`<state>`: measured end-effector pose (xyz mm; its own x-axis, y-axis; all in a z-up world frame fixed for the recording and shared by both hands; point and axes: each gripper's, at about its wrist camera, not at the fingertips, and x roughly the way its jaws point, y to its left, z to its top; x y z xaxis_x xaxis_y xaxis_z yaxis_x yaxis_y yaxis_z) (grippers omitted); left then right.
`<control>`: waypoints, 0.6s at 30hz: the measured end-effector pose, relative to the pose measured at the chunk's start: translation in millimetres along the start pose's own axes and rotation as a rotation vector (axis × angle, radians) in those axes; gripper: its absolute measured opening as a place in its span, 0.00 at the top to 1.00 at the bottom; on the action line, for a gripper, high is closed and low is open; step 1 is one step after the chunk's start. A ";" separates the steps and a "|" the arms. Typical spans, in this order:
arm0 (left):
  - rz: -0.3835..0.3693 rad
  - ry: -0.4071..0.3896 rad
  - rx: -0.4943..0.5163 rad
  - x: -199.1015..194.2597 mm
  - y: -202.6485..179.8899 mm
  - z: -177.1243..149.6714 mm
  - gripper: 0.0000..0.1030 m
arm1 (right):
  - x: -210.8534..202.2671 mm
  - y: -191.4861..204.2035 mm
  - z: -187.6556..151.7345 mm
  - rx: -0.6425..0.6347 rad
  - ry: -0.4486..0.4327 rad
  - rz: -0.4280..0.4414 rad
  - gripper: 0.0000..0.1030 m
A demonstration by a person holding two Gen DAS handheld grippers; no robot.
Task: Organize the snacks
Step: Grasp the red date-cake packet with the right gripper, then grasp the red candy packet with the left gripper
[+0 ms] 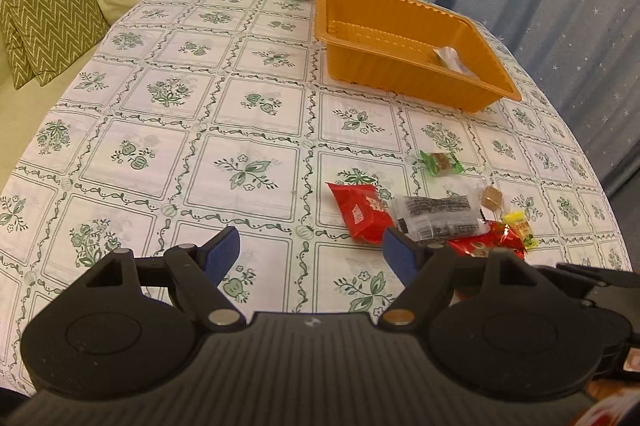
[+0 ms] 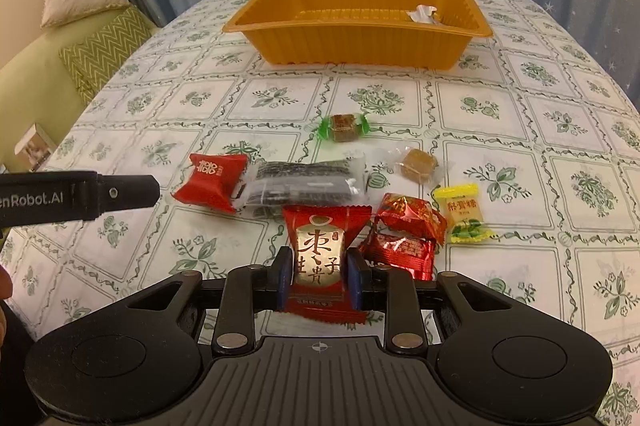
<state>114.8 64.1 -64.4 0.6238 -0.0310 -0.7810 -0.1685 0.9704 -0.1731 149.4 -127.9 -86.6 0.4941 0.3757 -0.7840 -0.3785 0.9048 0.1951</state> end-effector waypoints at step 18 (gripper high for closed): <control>-0.053 -0.002 0.018 34.8 -16.7 6.2 0.35 | -33.6 -24.9 -0.4 0.061 -0.122 -0.044 0.74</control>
<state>144.1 48.2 -85.0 0.6328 -0.0822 -0.7699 -0.1211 0.9716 -0.2033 141.9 -163.1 -65.3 0.6020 0.3539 -0.7158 -0.3085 0.9299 0.2004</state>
